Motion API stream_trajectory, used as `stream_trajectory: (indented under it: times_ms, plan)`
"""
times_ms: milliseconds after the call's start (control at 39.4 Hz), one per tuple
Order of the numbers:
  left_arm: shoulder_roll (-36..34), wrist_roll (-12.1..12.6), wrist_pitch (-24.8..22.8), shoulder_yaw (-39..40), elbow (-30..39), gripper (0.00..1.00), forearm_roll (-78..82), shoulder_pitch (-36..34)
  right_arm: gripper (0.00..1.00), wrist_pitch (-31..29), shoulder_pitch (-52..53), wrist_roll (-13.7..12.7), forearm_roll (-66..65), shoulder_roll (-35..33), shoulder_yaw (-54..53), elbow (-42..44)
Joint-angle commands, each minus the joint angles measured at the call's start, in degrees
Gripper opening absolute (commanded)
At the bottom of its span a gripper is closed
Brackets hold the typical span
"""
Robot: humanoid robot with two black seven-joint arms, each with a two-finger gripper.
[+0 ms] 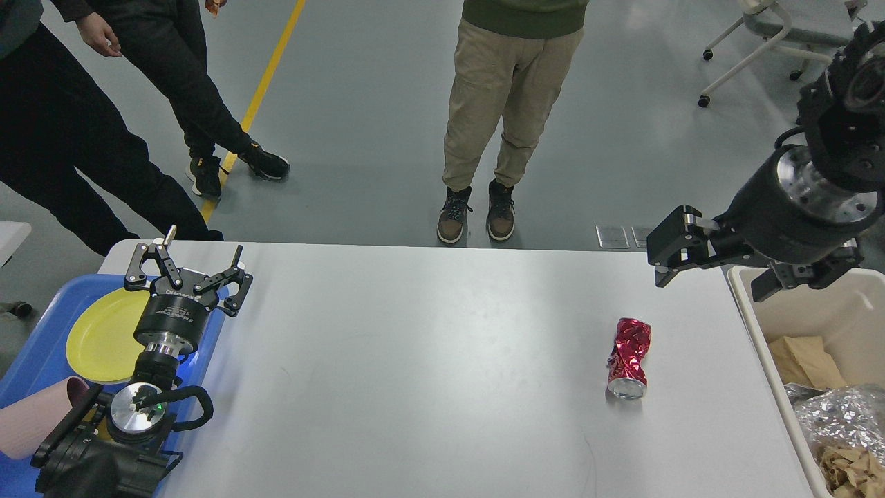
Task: Tidy desktop
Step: 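Lower the right gripper onto the red soda can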
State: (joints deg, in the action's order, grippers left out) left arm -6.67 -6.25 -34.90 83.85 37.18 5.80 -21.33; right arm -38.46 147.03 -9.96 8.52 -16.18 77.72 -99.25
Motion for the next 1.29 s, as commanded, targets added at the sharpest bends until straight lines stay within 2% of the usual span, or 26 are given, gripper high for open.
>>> stream_trajectory:
  times_ms: [0,279,558,710,837,964,1091,1268]
  plan:
    - [0.0,0.0,0.0,0.0,0.0,0.96,0.0,0.0,1.00,-1.6,0.0,-0.1,0.0,-0.4,-0.1,0.2]
    - [0.0,-0.1,0.0,0.0,0.0,0.96,0.0,0.0,1.00,-8.3,0.0,0.1,-0.8,-0.6,-0.5,1.0]
    - [0.0,0.0,0.0,0.0,0.0,0.96,0.0,0.0,1.00,-7.3,0.1,2.2,-0.8,-0.9,0.1,1.1]
    - [0.0,-0.1,0.0,0.0,0.0,0.96,0.0,0.1,1.00,-3.6,-2.8,2.1,-0.9,-0.9,-0.3,2.3]
    - [0.0,0.0,0.0,0.0,0.0,0.96,0.0,0.0,1.00,4.0,-11.2,1.9,-1.0,-1.9,-0.8,5.5]
    - [0.0,0.0,0.0,0.0,0.0,0.96,0.0,0.0,1.00,10.4,-22.1,1.8,-1.0,-1.6,-2.4,12.6]
    - [0.0,0.0,0.0,0.0,0.0,0.96,0.0,0.0,1.00,12.3,-32.5,1.8,-1.1,-0.9,-3.4,20.9]
    - [0.1,0.0,-0.1,0.0,0.0,0.96,0.0,0.0,1.00,13.8,-52.7,1.8,-3.5,2.6,-5.5,38.2]
